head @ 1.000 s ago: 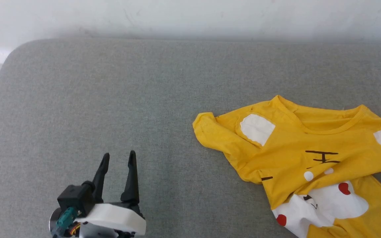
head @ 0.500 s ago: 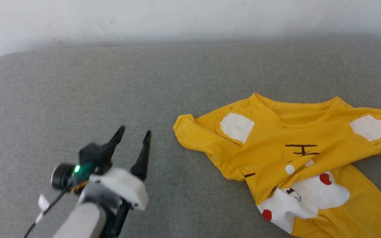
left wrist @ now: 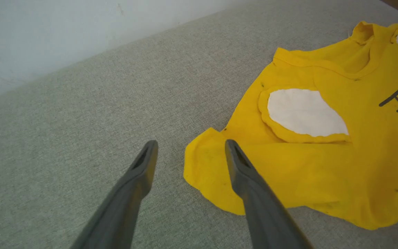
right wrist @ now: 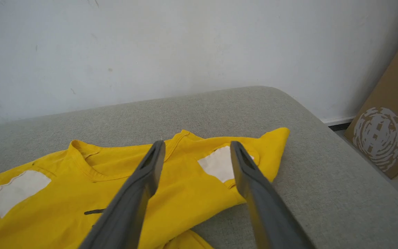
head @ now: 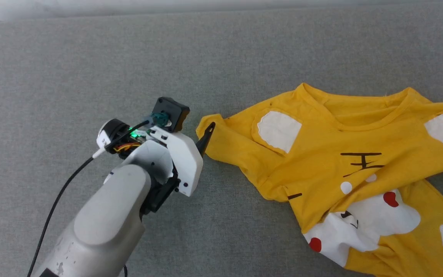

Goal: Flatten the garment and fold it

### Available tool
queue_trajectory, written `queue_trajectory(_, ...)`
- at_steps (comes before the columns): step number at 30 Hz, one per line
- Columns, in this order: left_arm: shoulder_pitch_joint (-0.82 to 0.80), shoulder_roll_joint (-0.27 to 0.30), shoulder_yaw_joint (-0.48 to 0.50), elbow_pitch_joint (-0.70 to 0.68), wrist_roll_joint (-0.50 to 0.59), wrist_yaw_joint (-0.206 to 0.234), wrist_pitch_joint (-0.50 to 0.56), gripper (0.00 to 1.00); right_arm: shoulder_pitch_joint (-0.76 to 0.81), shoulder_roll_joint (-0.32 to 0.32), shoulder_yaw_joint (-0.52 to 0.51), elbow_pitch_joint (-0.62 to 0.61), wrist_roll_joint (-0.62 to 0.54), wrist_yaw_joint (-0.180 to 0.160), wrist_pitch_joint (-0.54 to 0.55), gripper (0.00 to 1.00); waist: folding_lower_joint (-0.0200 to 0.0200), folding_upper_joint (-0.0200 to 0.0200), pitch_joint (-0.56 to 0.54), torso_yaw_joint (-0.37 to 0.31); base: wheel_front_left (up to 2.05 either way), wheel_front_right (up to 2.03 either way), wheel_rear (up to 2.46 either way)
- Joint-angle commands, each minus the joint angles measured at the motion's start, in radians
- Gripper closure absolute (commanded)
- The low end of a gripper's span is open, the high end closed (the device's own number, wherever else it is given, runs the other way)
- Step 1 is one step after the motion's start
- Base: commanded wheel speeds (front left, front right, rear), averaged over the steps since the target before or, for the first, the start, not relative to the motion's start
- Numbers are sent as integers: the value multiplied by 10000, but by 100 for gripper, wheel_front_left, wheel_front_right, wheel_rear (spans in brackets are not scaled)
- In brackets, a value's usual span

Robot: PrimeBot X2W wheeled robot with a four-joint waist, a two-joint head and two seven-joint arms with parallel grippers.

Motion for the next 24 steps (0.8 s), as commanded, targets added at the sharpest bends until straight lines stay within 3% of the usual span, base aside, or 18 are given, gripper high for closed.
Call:
queue_trajectory(1,-284,-89,-96,272,74,-114,105,0,-172,29,30,-7,-19,-19,-50,0,-2,-1,449,-124,0,0,0)
queue_trajectory(10,-946,-192,-445,1320,26,-436,922,0,-371,29,32,10,-55,-19,-84,0,-2,-1,899,-234,0,0,0)
queue_trajectory(14,-993,-189,-614,1672,-174,-544,1763,0,-443,29,90,56,-44,-19,-100,0,-2,-1,974,-253,0,0,0)
queue_trajectory(15,-949,-215,-665,1734,-325,-612,2093,21,-456,29,103,71,-43,-19,-104,0,-2,-1,977,-254,0,0,0)
queue_trajectory(16,-919,-233,-713,1739,-460,-677,2375,86,-465,29,110,85,-40,-19,-106,0,-2,-1,977,-251,0,0,0)
queue_trajectory(17,-874,-250,-743,1729,-616,-728,2659,100,-472,29,115,102,-37,-19,-108,0,-2,-1,968,-249,0,0,0)
queue_trajectory(20,-747,-192,-810,1513,-957,-828,3309,100,-492,29,113,158,-35,-19,-104,0,-2,-1,904,-235,0,0,0)
queue_trajectory(24,-590,-9,-764,1082,-988,-709,3324,100,-486,29,106,263,-10,-19,-126,0,-2,-1,691,-183,0,0,0)
